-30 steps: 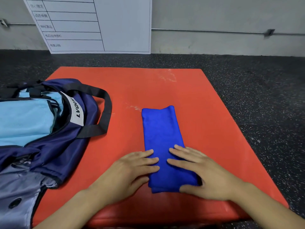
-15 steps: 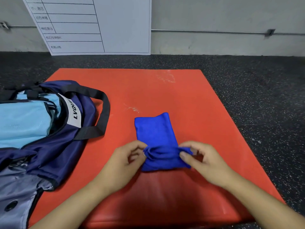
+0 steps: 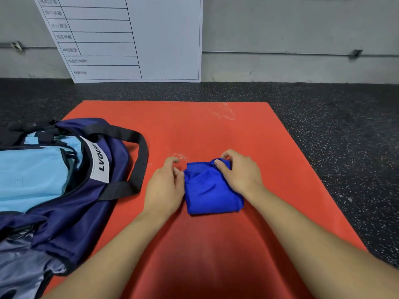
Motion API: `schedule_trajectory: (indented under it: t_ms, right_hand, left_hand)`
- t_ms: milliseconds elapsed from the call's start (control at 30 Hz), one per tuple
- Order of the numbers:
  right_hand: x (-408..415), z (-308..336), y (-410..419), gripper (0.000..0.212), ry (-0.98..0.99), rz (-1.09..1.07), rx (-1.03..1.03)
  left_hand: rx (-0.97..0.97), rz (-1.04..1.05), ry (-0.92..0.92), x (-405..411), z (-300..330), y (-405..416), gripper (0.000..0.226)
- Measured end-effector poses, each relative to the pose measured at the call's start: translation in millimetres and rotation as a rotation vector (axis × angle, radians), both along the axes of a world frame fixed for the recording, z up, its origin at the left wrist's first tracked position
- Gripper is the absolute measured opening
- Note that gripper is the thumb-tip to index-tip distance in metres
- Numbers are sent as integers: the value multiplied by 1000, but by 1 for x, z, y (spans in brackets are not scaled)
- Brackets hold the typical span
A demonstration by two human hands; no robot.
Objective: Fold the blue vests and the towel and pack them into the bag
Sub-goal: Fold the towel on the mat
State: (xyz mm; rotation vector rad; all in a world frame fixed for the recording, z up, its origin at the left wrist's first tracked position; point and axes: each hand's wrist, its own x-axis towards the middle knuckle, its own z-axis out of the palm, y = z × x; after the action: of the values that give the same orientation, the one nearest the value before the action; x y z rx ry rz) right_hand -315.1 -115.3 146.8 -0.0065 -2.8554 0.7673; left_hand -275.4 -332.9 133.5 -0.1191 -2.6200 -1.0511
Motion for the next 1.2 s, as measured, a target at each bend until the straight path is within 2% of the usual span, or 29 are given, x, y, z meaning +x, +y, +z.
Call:
schedule_trajectory:
  t_ms: [100,167,233,300,400,500,667,800,967,1200]
  right_hand:
    - [6,-3,2,39,129,4,-21]
    - [16,-5,9,38,150,40,-99]
    - [30,-12,14,33,41,120,-190]
    - [47,-22,15,36,-106,194,-182]
    - [61,-35,17,40,-135,255,-91]
    - [63,-31,13,37,-99,242,-182]
    - [71,-8,8,49,-21,219,-420]
    - [77,23,-1,54,-101,208,-723]
    - [83,75,-42,58,-102,269,-886]
    - [74,125,-186,59,-119,483,-907]
  left_hand:
    - [-139,-104,138,11,-5,3,30]
    - [-236,-153,44,17,-12,6,37]
    - [-321,-131,-130,21,-20,3,49]
    - [-332,-134,-219,23,-25,0,59]
    - [-200,-191,-186,22,-26,2,43]
    - [-73,-245,-171,24,-26,6,39]
    - [319,-283,-118,27,-11,7,52]
    - [522,-305,-107,28,10,-1,58]
    - [538,-271,-28,45,59,-37,60]
    - [383,-59,86,62,120,-184,67]
